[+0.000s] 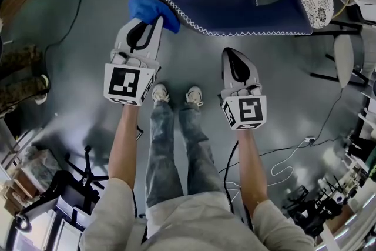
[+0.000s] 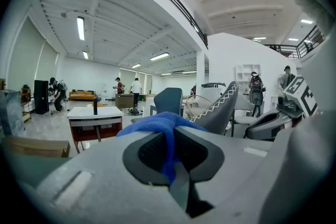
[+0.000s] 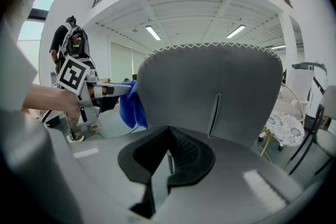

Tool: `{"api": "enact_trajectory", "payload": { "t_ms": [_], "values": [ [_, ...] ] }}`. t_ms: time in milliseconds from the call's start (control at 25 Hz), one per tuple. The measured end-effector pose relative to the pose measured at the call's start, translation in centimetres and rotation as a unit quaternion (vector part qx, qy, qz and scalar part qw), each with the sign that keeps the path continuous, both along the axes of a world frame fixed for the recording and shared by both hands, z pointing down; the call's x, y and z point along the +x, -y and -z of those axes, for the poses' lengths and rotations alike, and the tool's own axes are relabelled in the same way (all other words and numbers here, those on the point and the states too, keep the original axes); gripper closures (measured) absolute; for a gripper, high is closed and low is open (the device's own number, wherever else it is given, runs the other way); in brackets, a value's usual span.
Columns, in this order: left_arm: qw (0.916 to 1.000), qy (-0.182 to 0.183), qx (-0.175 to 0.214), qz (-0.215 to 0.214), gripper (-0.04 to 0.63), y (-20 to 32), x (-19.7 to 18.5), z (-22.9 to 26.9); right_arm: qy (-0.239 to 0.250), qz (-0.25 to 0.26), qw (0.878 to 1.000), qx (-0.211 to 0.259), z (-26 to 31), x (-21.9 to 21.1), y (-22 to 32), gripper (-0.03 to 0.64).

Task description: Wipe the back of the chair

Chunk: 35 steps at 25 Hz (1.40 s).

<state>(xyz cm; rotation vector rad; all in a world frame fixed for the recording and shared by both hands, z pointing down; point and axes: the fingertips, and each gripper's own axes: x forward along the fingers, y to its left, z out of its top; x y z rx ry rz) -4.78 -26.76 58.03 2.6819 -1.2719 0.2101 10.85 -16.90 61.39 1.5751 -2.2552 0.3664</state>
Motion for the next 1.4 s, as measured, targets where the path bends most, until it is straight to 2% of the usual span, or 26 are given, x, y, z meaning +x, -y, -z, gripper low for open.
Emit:
{"api": "enact_trajectory", "payload": {
  "t_ms": [240, 840, 1120, 1400],
  "values": [
    [0.9999, 0.011, -0.010, -0.001, 0.561, 1.5, 0.3, -1.8, 0.001, -0.001, 1.000, -0.001, -0.2, 0.2, 0.2, 0.617],
    [0.9966, 0.025, -0.075, 0.020, 0.561, 3.4, -0.3, -8.9, 0.001, 0.004, 1.000, -0.007, -1.0, -0.1, 0.4, 0.617],
    [0.9928, 0.035, -0.113, 0.019, 0.561, 3.8, 0.0, -12.2, 0.004, -0.004, 1.000, -0.005, -0.7, -0.1, 0.8, 0.617],
    [0.9827, 0.081, -0.166, 0.004, 0.561, 3.7, 0.5, -17.8, 0.007, 0.000, 1.000, -0.005, -0.8, 0.2, 0.6, 0.617]
  ]
}}
